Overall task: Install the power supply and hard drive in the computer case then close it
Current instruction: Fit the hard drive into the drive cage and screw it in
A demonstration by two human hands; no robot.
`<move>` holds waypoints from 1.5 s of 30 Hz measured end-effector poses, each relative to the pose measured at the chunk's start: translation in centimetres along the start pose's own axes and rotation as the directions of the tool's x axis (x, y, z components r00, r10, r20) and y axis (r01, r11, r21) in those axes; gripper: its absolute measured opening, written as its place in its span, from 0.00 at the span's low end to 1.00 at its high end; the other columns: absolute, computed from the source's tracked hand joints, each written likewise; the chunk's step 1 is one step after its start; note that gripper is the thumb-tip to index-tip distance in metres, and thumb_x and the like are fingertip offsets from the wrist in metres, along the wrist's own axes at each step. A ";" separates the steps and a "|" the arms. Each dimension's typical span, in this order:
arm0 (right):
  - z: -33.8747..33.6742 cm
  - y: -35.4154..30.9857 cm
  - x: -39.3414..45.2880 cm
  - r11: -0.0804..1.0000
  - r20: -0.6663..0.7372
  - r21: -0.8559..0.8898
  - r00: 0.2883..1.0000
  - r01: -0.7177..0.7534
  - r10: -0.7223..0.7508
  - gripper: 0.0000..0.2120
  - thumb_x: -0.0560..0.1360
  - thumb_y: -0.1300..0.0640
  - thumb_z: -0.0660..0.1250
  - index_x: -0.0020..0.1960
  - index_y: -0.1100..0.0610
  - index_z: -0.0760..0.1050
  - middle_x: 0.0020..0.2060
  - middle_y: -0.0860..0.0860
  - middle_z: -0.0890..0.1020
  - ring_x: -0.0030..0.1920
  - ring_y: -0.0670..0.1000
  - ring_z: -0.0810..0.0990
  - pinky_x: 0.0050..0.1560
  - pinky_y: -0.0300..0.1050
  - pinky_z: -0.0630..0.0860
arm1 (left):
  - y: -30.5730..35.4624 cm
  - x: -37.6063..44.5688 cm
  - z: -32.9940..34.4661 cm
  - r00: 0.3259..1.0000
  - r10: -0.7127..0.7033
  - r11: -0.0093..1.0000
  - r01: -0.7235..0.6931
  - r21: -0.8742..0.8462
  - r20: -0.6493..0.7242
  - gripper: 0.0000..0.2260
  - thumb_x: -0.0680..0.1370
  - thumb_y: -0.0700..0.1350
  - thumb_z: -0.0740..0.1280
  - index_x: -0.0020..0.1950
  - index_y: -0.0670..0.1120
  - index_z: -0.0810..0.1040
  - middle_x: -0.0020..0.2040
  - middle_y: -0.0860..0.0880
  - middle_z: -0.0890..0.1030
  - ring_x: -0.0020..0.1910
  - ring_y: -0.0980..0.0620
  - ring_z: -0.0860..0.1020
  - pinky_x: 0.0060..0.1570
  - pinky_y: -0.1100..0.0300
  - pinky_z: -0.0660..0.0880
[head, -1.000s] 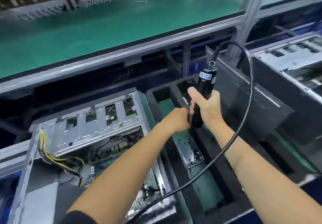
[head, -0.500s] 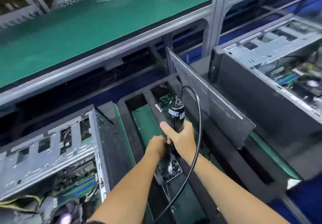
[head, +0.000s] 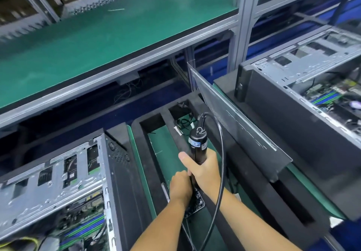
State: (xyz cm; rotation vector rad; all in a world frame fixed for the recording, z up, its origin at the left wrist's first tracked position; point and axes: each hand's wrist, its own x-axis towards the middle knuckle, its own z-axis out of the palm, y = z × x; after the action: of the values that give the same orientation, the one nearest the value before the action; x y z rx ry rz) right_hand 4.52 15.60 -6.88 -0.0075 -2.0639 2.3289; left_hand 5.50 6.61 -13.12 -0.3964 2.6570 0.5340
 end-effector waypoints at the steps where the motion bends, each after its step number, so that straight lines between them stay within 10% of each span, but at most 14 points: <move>1: 0.0 0.0 0.0 1.000 -0.002 0.000 1.000 -0.004 0.004 0.25 0.67 0.43 0.76 0.29 0.62 0.69 0.23 0.57 0.72 0.25 0.55 0.73 0.31 0.54 0.74 | 0.0 -0.2 0.2 1.000 -0.008 1.000 0.008 -0.017 -0.004 0.10 0.73 0.33 0.55 0.35 0.44 0.69 0.42 0.41 0.80 0.44 0.39 0.78 0.45 0.48 0.77; 8: -0.1 -0.4 -0.4 1.000 -0.002 0.020 1.000 -0.021 0.021 0.24 0.66 0.44 0.76 0.29 0.62 0.70 0.23 0.57 0.73 0.26 0.52 0.73 0.32 0.52 0.74 | -0.2 -0.1 0.8 0.999 -0.039 0.999 0.039 -0.003 -0.028 0.13 0.74 0.34 0.57 0.32 0.47 0.65 0.44 0.42 0.81 0.46 0.40 0.79 0.46 0.51 0.76; 18: -0.2 -1.0 -1.1 0.999 0.036 0.041 0.999 0.005 -0.007 0.15 0.66 0.46 0.76 0.30 0.49 0.72 0.25 0.44 0.74 0.28 0.46 0.74 0.33 0.38 0.73 | -0.5 0.3 1.4 0.995 0.097 0.988 -0.097 0.118 0.010 0.14 0.78 0.36 0.55 0.57 0.47 0.74 0.48 0.44 0.81 0.48 0.42 0.79 0.51 0.47 0.77; 27: 0.9 -5.4 -1.0 0.983 -0.053 0.159 0.995 0.091 -0.083 0.27 0.66 0.45 0.72 0.32 0.70 0.68 0.25 0.67 0.72 0.27 0.60 0.71 0.37 0.58 0.73 | 1.6 0.5 -6.2 0.933 0.236 0.935 -0.294 0.197 0.270 0.16 0.79 0.41 0.61 0.67 0.39 0.70 0.61 0.39 0.76 0.60 0.38 0.74 0.60 0.47 0.72; 31: 3.5 -9.7 0.3 0.956 -0.071 0.194 0.975 0.220 -0.211 0.28 0.69 0.46 0.72 0.31 0.71 0.68 0.25 0.68 0.71 0.27 0.66 0.70 0.34 0.59 0.72 | 2.3 -1.3 -15.1 0.935 0.354 0.933 -0.354 -0.064 -0.005 0.05 0.77 0.39 0.64 0.42 0.41 0.77 0.41 0.43 0.78 0.40 0.45 0.77 0.44 0.53 0.72; 36: 8.9 -15.0 1.5 0.907 0.029 0.286 0.943 0.310 -0.332 0.14 0.72 0.45 0.72 0.32 0.52 0.76 0.22 0.55 0.74 0.22 0.57 0.71 0.30 0.52 0.71 | -4.3 -4.9 -22.2 0.920 0.214 0.483 -0.392 -0.783 -0.329 0.07 0.74 0.30 0.66 0.47 0.39 0.79 0.36 0.44 0.80 0.31 0.57 0.77 0.37 0.64 0.77; 45: 20.9 -20.1 0.0 0.858 0.134 0.442 0.926 0.262 -0.352 0.18 0.70 0.46 0.73 0.34 0.56 0.69 0.22 0.54 0.72 0.20 0.54 0.69 0.27 0.45 0.70 | -14.3 -8.8 -22.3 0.875 0.182 0.219 -0.481 -0.849 -0.449 0.10 0.76 0.30 0.64 0.45 0.42 0.80 0.36 0.52 0.84 0.36 0.56 0.81 0.43 0.65 0.78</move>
State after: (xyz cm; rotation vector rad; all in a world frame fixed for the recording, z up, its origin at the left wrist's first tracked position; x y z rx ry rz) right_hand 4.37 -2.72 15.58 0.5623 -1.4425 2.5836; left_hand 10.91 -13.79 5.23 -0.1545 2.2561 2.4366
